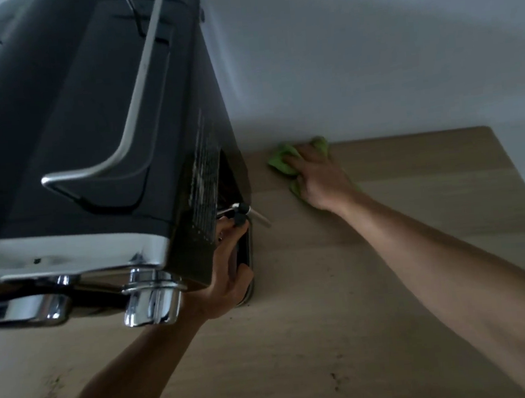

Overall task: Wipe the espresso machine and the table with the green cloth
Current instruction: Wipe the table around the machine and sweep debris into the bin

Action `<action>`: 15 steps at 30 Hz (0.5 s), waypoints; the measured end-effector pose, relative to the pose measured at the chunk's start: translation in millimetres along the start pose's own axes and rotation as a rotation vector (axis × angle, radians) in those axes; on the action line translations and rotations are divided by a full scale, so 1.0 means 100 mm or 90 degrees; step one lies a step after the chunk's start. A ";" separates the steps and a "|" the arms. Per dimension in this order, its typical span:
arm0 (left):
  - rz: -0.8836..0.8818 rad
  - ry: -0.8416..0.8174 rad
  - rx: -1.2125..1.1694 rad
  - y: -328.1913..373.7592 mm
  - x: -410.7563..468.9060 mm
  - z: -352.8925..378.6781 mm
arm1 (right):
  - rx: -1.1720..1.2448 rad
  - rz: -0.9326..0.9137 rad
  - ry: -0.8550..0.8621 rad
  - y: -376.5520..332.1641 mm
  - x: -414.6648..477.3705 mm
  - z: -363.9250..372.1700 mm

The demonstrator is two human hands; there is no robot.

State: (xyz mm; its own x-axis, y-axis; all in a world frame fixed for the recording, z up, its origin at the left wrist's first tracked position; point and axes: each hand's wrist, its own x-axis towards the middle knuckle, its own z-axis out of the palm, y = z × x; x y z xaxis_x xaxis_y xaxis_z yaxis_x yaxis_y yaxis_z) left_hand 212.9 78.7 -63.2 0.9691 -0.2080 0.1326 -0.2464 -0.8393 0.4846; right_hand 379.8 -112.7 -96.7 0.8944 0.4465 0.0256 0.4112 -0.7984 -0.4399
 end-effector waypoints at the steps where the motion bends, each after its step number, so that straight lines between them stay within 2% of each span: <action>1: -0.015 -0.014 0.021 0.01 -0.01 -0.02 | -0.047 -0.012 -0.010 -0.05 0.09 0.08; 5: -0.031 -0.027 0.037 -0.02 -0.01 -0.06 | -0.080 -0.077 -0.062 -0.26 0.06 0.28; 10: 0.015 0.016 -0.015 0.02 0.03 -0.05 | -0.103 -0.178 -0.083 -0.40 -0.37 0.30; 15: 0.027 0.020 -0.026 -0.02 0.03 -0.05 | -0.013 -0.356 -0.127 -0.31 -0.93 0.21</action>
State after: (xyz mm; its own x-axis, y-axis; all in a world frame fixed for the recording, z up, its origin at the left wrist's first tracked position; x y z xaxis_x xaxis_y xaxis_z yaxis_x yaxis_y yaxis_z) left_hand 215.9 81.8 -59.6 0.9571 -0.2265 0.1804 -0.2881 -0.8084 0.5134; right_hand 280.0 -121.5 -104.4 0.4913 0.8674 0.0787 0.8159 -0.4267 -0.3902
